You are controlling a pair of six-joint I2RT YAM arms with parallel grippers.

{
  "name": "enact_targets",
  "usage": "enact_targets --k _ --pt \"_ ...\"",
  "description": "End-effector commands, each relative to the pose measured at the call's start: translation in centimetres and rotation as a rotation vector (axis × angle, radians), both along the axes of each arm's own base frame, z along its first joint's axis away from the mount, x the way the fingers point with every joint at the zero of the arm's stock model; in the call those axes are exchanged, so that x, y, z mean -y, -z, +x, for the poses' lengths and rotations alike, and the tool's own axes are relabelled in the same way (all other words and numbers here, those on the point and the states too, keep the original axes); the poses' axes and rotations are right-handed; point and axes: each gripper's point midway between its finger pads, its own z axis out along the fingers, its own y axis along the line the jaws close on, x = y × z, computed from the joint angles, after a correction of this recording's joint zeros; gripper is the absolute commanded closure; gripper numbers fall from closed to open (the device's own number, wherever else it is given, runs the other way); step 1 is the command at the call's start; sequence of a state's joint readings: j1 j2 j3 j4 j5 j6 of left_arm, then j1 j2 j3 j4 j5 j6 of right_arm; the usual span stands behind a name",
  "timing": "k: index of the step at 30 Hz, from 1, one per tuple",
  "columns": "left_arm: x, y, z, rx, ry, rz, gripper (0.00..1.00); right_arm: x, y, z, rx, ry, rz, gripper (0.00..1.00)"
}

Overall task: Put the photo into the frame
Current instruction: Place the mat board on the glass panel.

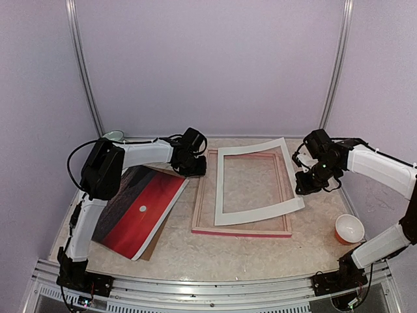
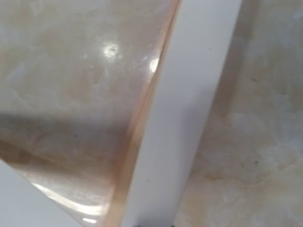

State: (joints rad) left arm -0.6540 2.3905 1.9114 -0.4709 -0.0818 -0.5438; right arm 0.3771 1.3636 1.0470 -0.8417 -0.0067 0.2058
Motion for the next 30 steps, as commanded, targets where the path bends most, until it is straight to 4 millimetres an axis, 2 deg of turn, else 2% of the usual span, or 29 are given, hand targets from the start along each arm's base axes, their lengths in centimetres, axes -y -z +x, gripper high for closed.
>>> enact_targets --k 1,6,9,10,12,13,16,26,30 --pt "-1.9 1.7 1.7 -0.018 -0.026 0.017 0.62 -1.7 -0.1 -0.5 -0.001 -0.013 0.092 0.86" --pt "-2.6 1.4 2.7 -0.008 -0.044 0.003 0.63 -3.7 0.2 -0.7 -0.004 -0.023 0.213 0.86" --pt "-2.6 0.7 2.6 -0.004 -0.043 -0.011 0.58 -4.5 0.3 -0.9 -0.008 -0.025 0.27 0.86" --pt "-2.4 -0.2 2.3 0.004 -0.042 -0.034 0.5 -4.6 0.4 -1.0 -0.005 -0.012 0.291 0.86" --pt "-2.4 -0.7 1.8 0.009 -0.04 -0.054 0.45 -5.0 0.2 -1.0 0.0 -0.005 0.322 0.86" --pt "-2.3 -1.8 1.8 0.024 -0.041 -0.072 0.43 -5.2 0.1 -1.0 0.002 -0.007 0.342 0.86" --pt "-2.0 -3.6 1.1 0.045 -0.032 -0.1 0.36 -5.8 0.1 -1.2 -0.005 -0.002 0.39 0.86" --pt "-2.0 -5.8 -3.0 0.076 -0.006 -0.101 0.29 -6.6 0.5 -1.8 -0.039 0.013 0.457 0.86" --pt "-2.2 -5.9 -4.3 0.072 0.004 -0.099 0.27 -7.0 -0.3 -2.1 -0.037 0.012 0.497 0.86"
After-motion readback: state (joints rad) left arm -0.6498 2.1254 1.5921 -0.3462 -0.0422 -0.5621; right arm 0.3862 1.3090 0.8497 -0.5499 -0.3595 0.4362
